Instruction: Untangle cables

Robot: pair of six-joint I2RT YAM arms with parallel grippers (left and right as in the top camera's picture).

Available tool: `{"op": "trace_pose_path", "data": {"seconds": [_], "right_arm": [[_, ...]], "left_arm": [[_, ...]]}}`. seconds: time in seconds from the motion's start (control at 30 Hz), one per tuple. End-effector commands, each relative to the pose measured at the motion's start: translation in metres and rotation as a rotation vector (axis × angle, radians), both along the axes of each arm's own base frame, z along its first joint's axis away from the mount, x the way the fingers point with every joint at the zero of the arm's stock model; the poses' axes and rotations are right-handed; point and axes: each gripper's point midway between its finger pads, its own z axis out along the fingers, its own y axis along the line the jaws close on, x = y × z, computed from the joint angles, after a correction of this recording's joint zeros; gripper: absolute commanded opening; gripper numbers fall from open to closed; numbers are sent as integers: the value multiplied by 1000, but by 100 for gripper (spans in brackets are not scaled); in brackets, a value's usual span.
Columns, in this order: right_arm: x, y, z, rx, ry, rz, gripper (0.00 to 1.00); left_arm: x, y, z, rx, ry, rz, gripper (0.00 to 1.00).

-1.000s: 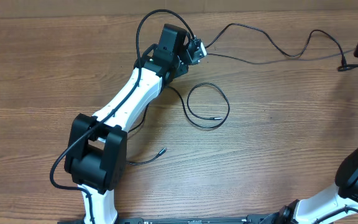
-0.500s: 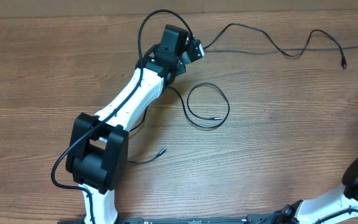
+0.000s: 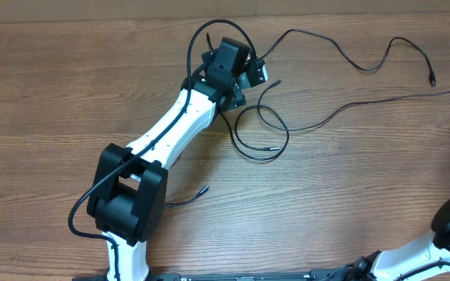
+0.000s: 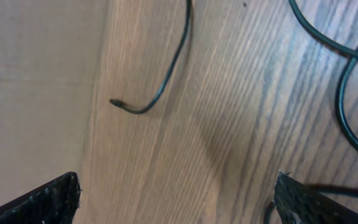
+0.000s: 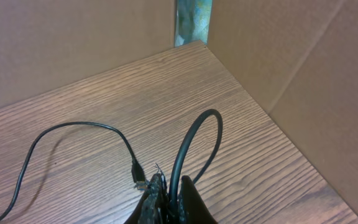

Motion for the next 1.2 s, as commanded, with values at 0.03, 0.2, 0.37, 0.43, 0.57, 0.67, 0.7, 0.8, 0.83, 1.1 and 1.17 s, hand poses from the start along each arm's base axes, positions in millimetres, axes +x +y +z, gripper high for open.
{"op": "trace_pose_path", "data": {"seconds": [0.03, 0.2, 0.37, 0.43, 0.57, 0.67, 0.7, 0.8, 0.83, 1.1, 1.17], "right_arm": [[2, -2, 1, 4, -7, 0, 6], [2, -2, 2, 4, -8, 0, 54], [2, -2, 2, 4, -8, 0, 85], [2, -2, 1, 4, -7, 0, 98], [2, 0, 0, 11, -3, 5, 100], [4, 10, -3, 48, -7, 55, 100], [6, 17, -4, 71, -11, 92, 100], [11, 42, -7, 146, -27, 213, 100], [13, 53, -7, 182, -38, 260, 100], [11, 133, -9, 454, -60, 538, 100], [8, 155, -18, 474, -6, 588, 100]], "left_arm": [[-1, 2, -7, 7, 26, -4, 99], [-2, 2, -8, 8, 30, -3, 100], [-2, 2, -8, -18, 33, 25, 99], [-2, 2, -8, -32, 34, 40, 99], [-1, 2, -7, -62, 33, 69, 100], [-1, -1, -5, -112, 40, 99, 99], [-2, -2, -2, -137, 43, 107, 100], [0, 1, 10, -240, 53, 150, 99], [1, 3, 17, -282, 53, 170, 99], [8, 57, 52, -420, 40, 363, 100], [3, 68, 46, -400, 70, 388, 99]]}}
